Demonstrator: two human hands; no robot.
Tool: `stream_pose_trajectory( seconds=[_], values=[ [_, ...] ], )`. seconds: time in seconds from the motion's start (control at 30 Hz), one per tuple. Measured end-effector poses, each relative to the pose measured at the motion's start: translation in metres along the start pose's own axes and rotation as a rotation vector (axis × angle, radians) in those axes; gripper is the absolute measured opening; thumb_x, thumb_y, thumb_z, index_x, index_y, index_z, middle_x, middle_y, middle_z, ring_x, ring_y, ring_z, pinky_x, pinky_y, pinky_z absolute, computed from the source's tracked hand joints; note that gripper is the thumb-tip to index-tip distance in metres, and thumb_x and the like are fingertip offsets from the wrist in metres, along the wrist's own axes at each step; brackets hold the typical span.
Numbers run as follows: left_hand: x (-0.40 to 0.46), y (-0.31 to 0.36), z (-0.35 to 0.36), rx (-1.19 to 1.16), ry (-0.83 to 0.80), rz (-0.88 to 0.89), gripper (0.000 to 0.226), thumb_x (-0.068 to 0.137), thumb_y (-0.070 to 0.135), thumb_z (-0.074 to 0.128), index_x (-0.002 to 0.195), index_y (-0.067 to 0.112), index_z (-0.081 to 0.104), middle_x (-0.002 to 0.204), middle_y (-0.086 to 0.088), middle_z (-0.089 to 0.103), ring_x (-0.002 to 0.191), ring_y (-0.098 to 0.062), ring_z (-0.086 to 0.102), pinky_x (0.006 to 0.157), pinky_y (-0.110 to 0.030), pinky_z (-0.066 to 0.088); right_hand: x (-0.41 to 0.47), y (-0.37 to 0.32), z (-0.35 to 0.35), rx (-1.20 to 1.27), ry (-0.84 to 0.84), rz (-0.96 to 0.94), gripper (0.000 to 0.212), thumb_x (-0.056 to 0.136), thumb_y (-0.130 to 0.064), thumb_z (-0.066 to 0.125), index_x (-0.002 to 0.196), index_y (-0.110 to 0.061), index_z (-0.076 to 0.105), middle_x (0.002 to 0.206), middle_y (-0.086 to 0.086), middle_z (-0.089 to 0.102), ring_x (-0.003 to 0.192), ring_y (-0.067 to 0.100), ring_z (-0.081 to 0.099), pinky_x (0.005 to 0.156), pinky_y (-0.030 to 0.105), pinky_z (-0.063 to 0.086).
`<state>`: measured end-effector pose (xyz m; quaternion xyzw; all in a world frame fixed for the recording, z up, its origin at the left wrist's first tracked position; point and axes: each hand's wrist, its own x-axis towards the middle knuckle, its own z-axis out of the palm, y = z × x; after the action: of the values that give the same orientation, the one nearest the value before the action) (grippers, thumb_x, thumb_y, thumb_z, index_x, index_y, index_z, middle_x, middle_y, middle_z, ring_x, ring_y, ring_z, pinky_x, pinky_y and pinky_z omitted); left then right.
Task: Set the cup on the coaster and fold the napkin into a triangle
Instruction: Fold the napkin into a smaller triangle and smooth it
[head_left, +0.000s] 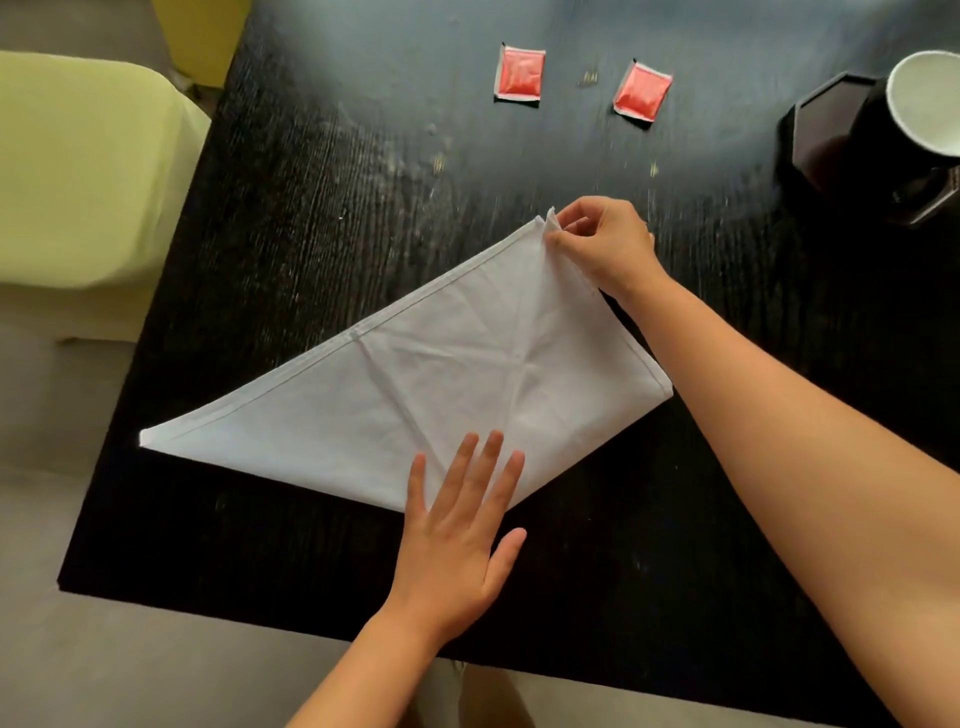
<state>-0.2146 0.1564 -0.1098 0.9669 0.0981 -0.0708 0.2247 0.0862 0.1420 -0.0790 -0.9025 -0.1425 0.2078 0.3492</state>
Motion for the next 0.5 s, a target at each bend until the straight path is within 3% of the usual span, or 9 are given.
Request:
stream_pose_trajectory(
  seconds=[0.17,0.33,0.43,0.5],
  values=[
    [-0.0013,-0.0025,0.0005,0.087,-0.061,0.017,0.065,0.093,0.047,0.027,0.149,0.017,0.013,0.158,0.0,0.008,0.145,-0.02,0.007,0.109,-0.057,0.009,0.0017,0.004,0.0061,-0.006,0.057,-0.02,0.014,0.082,-0.038,0.063,0.077,-0.026,0.066,0.078,-0.006,0.065,0.087,0.016,0.061,0.096,0.039,0.021],
    [-0.0007,-0.0025,-0.0005,0.133,-0.098,0.026,0.064,0.093,0.047,0.028,0.148,0.015,0.02,0.156,-0.002,0.016,0.144,-0.02,0.01,0.109,-0.058,0.01,0.0033,0.0049,0.0082,-0.068,0.07,-0.043,0.016,0.083,-0.038,0.061,0.078,-0.023,0.066,0.064,-0.014,0.055,0.077,0.013,0.056,0.093,0.038,0.022],
    [-0.0004,-0.002,-0.0007,0.146,-0.102,0.022,0.065,0.092,0.048,0.029,0.148,0.015,0.021,0.156,-0.002,0.018,0.144,-0.02,0.01,0.109,-0.058,0.009,0.0031,0.0028,0.0071,-0.161,0.103,-0.085,0.015,0.081,-0.033,0.062,0.091,-0.022,0.065,0.081,-0.008,0.06,0.089,0.016,0.057,0.089,0.035,0.025],
    [-0.0004,-0.0014,-0.0006,0.156,-0.108,0.017,0.066,0.092,0.048,0.029,0.148,0.015,0.02,0.156,-0.002,0.018,0.144,-0.02,0.01,0.109,-0.059,0.01,-0.0044,0.0005,0.0024,-0.332,0.176,-0.203,0.033,0.083,-0.034,0.06,0.114,-0.021,0.059,0.105,0.0,0.061,0.106,0.021,0.053,0.087,0.035,0.028]
  ],
)
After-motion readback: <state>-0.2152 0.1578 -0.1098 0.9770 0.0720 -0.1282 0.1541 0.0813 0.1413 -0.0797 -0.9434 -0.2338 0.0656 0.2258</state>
